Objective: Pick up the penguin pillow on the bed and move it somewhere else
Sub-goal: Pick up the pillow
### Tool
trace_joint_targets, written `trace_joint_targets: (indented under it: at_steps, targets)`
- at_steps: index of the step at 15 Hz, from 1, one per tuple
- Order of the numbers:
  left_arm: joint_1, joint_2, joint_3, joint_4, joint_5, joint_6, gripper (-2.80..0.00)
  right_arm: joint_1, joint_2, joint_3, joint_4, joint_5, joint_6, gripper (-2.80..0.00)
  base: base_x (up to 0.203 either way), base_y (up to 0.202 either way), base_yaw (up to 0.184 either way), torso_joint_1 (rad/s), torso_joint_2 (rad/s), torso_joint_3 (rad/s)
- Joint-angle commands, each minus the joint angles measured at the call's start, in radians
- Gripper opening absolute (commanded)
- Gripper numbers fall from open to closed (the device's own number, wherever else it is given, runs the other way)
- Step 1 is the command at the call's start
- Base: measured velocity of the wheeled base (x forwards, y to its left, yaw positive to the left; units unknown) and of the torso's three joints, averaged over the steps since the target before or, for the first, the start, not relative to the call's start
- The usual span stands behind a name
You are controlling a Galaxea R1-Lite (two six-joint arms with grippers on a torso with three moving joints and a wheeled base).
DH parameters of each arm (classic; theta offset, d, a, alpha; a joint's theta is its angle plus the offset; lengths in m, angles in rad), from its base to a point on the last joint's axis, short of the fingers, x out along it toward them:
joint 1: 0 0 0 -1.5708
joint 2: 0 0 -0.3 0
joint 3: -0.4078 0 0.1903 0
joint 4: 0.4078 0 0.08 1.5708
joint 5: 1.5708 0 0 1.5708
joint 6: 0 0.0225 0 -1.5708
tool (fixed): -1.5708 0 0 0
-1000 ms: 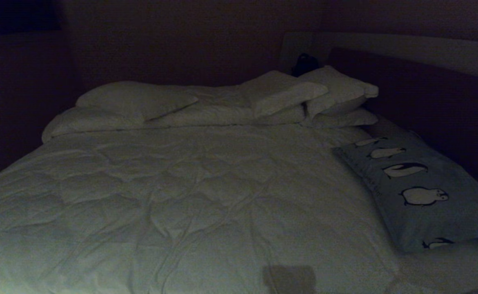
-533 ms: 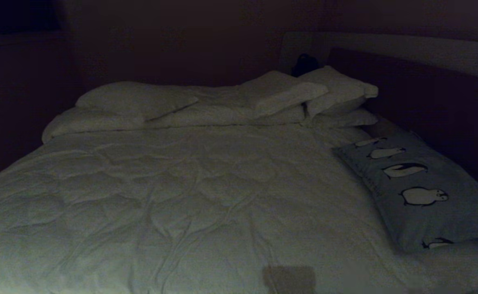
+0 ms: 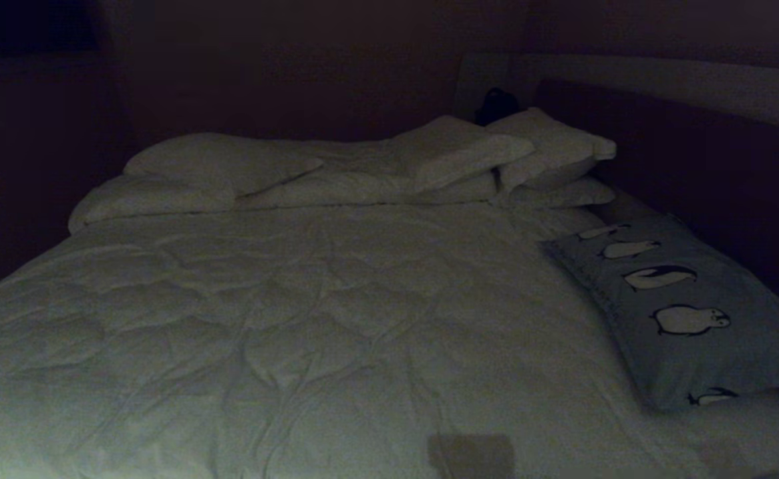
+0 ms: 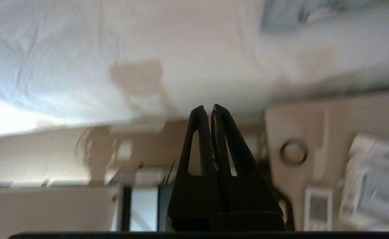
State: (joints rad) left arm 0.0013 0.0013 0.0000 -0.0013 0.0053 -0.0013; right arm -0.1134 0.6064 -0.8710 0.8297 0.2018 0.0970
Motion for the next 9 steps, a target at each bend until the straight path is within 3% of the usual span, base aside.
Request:
trace_joint_targets:
  at_steps: [1, 5, 9]
  targets:
    - [0.000, 0.000, 0.000, 0.000, 0.001, 0.000, -2.80, 0.000, -0.071, 0.019, -0.063, -0.010, -0.003, -2.80, 0.000, 0.000, 0.000, 0.000, 0.00, 0.000]
    - [0.000, 0.000, 0.000, 0.000, 0.001, 0.000, -2.80, 0.009, -0.176, 0.050, -0.095, 0.004, -0.028, -2.80, 0.000, 0.000, 0.000, 0.000, 0.00, 0.000]
    - [0.000, 0.000, 0.000, 0.000, 0.001, 0.000, -2.80, 0.106, -0.272, 0.059, -0.109, 0.002, -0.030, -2.80, 0.000, 0.000, 0.000, 0.010, 0.00, 0.001]
